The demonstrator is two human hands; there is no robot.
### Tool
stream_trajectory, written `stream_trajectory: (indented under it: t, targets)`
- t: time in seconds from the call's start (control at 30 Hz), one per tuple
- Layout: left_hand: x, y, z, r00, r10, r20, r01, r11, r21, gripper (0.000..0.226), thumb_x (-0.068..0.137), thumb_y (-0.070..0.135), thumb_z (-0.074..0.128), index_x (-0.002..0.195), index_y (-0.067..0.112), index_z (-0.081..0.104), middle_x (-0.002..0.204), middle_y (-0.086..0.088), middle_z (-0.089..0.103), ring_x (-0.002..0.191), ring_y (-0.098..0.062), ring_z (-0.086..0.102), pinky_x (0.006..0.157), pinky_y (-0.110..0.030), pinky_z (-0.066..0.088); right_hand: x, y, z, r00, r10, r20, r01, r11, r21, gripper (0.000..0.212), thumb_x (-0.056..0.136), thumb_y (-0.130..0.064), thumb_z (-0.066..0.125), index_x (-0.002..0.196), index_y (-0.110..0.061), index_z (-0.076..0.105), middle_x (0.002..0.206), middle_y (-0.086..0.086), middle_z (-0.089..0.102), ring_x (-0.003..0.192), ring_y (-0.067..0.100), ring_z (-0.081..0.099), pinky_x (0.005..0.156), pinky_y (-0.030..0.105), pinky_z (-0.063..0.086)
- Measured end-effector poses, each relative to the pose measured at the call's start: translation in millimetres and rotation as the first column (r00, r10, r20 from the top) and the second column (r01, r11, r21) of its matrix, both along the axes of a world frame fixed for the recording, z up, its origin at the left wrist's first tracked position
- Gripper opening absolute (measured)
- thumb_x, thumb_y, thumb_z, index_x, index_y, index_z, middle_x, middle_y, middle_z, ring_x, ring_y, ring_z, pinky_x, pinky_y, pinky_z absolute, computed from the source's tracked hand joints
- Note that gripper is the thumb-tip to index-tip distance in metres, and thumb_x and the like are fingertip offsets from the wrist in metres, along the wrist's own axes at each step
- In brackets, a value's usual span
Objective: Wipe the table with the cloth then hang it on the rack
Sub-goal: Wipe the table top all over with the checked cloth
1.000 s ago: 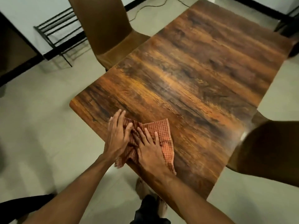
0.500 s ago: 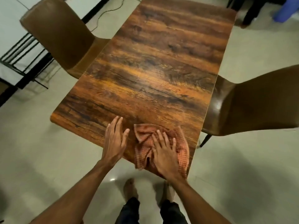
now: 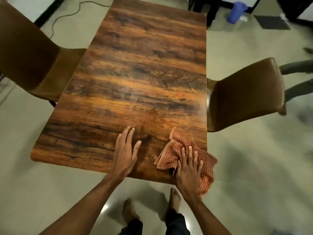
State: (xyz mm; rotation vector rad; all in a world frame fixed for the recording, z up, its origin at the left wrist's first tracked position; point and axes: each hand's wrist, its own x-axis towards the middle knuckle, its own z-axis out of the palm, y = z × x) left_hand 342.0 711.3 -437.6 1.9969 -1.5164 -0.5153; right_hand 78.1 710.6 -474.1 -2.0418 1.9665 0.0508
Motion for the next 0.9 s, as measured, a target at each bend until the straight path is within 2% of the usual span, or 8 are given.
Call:
stream_trajectory:
  t: [0.2, 0.33, 0.43, 0.53, 0.67, 0.73, 0.8, 0.9]
  targets:
    - [5, -16, 3, 0.997, -0.076, 0.004, 0.076, 0.997, 0.013, 0.060, 0.104, 0.048, 0.032, 0.157, 0.020, 0.029, 0.165, -0.002, 0.026, 0.149, -0.004, 0.013, 0.123, -0.024, -0.004, 15, -45, -1, 0.973, 0.231, 0.004, -0.231, 0.973, 0.022, 0.064, 0.105, -0.051, 0.006, 0.165, -0.031, 0.001, 0.172, -0.003, -0.013, 0.160, 0.023, -0.010, 0.128, 0.056, -0.003]
    - [7, -37, 3, 0.994, -0.109, -0.016, 0.109, 0.994, 0.002, 0.060, 0.104, 0.048, 0.033, 0.158, 0.023, 0.026, 0.166, 0.005, 0.020, 0.148, 0.001, 0.008, 0.125, -0.028, -0.001, 33, -122, 7, 0.986, -0.169, 0.003, 0.169, 0.985, 0.022, 0.066, 0.109, -0.044, 0.024, 0.166, -0.021, 0.001, 0.174, 0.006, -0.006, 0.160, 0.032, -0.007, 0.127, 0.058, -0.002]
    - [9, -55, 5, 0.995, -0.101, -0.014, 0.102, 0.995, 0.022, 0.060, 0.103, 0.049, 0.031, 0.158, 0.024, 0.025, 0.166, 0.006, 0.018, 0.152, -0.005, 0.011, 0.126, -0.030, 0.000, 85, -120, 0, 0.992, 0.109, 0.070, -0.107, 0.994, -0.035, 0.063, 0.109, -0.044, 0.019, 0.166, -0.022, 0.003, 0.174, 0.003, -0.007, 0.160, 0.029, -0.005, 0.128, 0.055, 0.004]
    - [12, -79, 7, 0.995, -0.096, 0.019, 0.095, 0.995, 0.035, 0.061, 0.103, 0.047, 0.032, 0.158, 0.020, 0.028, 0.166, 0.001, 0.022, 0.153, -0.013, 0.017, 0.127, -0.033, 0.004, 62, -139, -3, 0.944, 0.299, 0.139, -0.296, 0.954, -0.042, 0.061, 0.109, -0.044, 0.019, 0.166, -0.026, 0.007, 0.174, -0.006, -0.002, 0.160, 0.015, -0.001, 0.125, 0.046, 0.026]
    - [24, -114, 9, 0.996, -0.083, 0.037, 0.081, 0.996, 0.040, 0.062, 0.104, 0.049, 0.030, 0.158, 0.020, 0.027, 0.167, 0.002, 0.022, 0.154, -0.009, 0.014, 0.128, -0.040, 0.008, 31, -209, -3, 0.999, -0.035, 0.017, 0.035, 0.999, -0.008, 0.069, 0.105, -0.037, 0.037, 0.166, -0.016, 0.011, 0.175, 0.005, 0.001, 0.160, 0.029, 0.003, 0.127, 0.058, 0.014]
    - [30, -129, 12, 0.997, -0.064, 0.032, 0.062, 0.997, 0.039, 0.062, 0.104, 0.051, 0.029, 0.158, 0.021, 0.026, 0.167, 0.003, 0.020, 0.153, -0.006, 0.010, 0.128, -0.040, 0.008, 65, -221, 0, 0.998, -0.067, 0.012, 0.067, 0.997, -0.026, 0.072, 0.102, -0.036, 0.044, 0.164, -0.012, 0.017, 0.174, 0.010, 0.004, 0.159, 0.037, 0.004, 0.126, 0.062, 0.006]
    - [35, -140, 15, 0.997, -0.060, 0.054, 0.057, 0.997, 0.046, 0.062, 0.104, 0.050, 0.030, 0.157, 0.019, 0.028, 0.166, 0.001, 0.022, 0.154, -0.011, 0.015, 0.127, -0.041, 0.010, 120, -210, -1, 0.988, 0.127, 0.090, -0.123, 0.991, -0.050, 0.066, 0.103, -0.039, 0.039, 0.163, -0.017, 0.022, 0.174, 0.008, 0.009, 0.159, 0.037, 0.008, 0.126, 0.062, 0.009]
    - [41, -153, 14, 0.995, -0.051, 0.085, 0.045, 0.996, 0.073, 0.061, 0.103, 0.048, 0.033, 0.156, 0.019, 0.030, 0.165, -0.002, 0.026, 0.152, -0.017, 0.022, 0.126, -0.045, 0.018, 154, -195, -4, 0.858, 0.468, 0.212, -0.456, 0.884, -0.108, 0.060, 0.106, -0.041, 0.036, 0.161, -0.021, 0.031, 0.173, 0.004, 0.016, 0.155, 0.024, 0.025, 0.119, 0.047, 0.035]
